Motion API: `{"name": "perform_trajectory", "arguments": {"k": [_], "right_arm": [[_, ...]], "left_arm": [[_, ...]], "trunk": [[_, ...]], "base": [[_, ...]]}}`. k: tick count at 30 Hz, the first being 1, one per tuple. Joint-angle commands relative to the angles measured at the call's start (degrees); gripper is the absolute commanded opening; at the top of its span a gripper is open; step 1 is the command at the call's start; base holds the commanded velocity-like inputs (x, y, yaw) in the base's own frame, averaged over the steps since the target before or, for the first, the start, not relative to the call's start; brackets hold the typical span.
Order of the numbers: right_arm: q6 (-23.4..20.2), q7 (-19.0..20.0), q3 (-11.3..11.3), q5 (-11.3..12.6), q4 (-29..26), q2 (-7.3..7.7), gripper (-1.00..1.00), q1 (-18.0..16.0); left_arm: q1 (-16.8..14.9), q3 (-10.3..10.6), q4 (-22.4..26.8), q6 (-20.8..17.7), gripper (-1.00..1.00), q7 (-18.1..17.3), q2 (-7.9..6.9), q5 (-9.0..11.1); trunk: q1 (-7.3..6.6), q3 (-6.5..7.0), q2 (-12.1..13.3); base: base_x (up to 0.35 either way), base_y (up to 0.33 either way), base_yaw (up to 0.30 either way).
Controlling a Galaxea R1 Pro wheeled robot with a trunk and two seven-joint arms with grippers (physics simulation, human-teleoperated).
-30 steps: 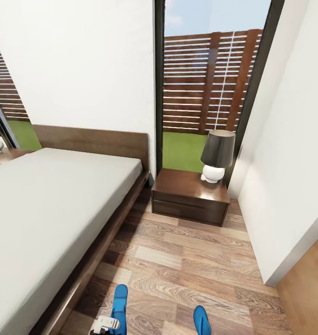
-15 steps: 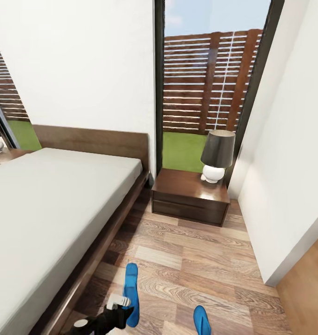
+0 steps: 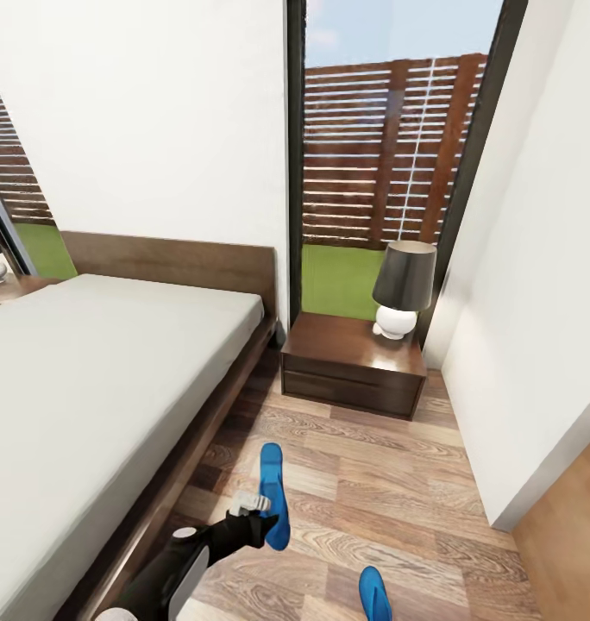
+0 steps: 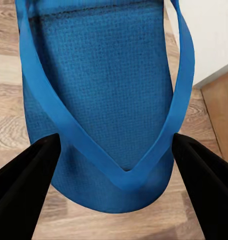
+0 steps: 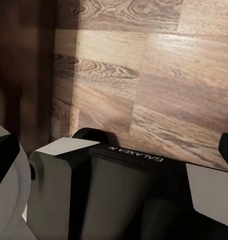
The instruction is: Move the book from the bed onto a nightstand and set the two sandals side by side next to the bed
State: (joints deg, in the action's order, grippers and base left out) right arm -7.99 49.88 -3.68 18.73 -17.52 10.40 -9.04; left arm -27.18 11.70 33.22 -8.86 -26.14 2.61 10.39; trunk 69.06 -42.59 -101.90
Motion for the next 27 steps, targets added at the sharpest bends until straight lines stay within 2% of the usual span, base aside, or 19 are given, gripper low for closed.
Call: {"name": "perform_trajectory", "arguments": {"k": [1,3,5,6,8,10,14,23,27], "right_arm": [[-0.45,0.04,-0.37,0.60,-0.06,0.06,1.00,-0.02],[-0.45,0.04,-0.36,0.59,-0.06,0.06,1.00,-0.02],[-0.45,0.04,-0.36,0.60,-0.06,0.06,1.00,-0.02],[-0.45,0.04,-0.36,0.60,-0.06,0.06,1.00,-0.02],[-0.45,0.05,-0.36,0.61,-0.06,0.06,1.00,-0.02],[-0.45,0.06,-0.36,0.61,-0.06,0.06,1.00,-0.02],[-0.45,0.13,-0.36,0.61,-0.06,0.06,1.00,-0.02],[-0.45,0.23,-0.34,0.61,-0.13,0.13,1.00,-0.02],[-0.48,0.49,-0.27,0.61,-0.25,1.49,1.00,-0.02]], "left_arm": [[-0.04,-0.31,-0.63,-0.59,-1.00,-0.16,-0.03,0.73],[-0.05,-1.55,-2.52,-0.55,-1.00,-0.40,-0.05,1.23],[-0.06,-4.28,-5.14,-0.42,-1.00,-1.15,-0.12,2.94],[-0.06,-5.01,-5.60,-0.39,-1.00,-1.49,-0.14,3.52],[-0.06,-7.42,-6.70,-0.32,-1.00,-3.54,-0.27,5.95],[-0.07,-8.59,-7.19,-0.37,-1.00,-6.12,-0.64,7.69],[-0.07,-9.32,-7.53,-0.56,-1.00,-8.98,-1.35,9.12],[-0.07,-11.77,-7.59,-0.72,-1.00,-9.93,-1.55,11.61],[-0.07,-11.94,-7.56,-0.66,-1.00,-9.87,-1.56,11.80]], "trunk": [[-0.01,-0.05,-0.02],[-0.01,-0.05,-0.02],[-0.01,-0.05,-0.02],[-0.01,-0.05,-0.02],[-0.01,-0.05,-0.02],[-0.01,-0.05,-0.02],[-0.01,-0.05,-0.02],[-0.01,-0.05,-0.02],[-0.01,-0.05,-0.02]], "base": [[0.000,0.000,0.000],[0.000,0.000,0.000],[0.000,0.000,0.000],[0.000,0.000,0.000],[0.000,0.000,0.000],[0.000,0.000,0.000],[0.000,0.000,0.000],[0.000,0.000,0.000],[0.000,0.000,0.000]]}}
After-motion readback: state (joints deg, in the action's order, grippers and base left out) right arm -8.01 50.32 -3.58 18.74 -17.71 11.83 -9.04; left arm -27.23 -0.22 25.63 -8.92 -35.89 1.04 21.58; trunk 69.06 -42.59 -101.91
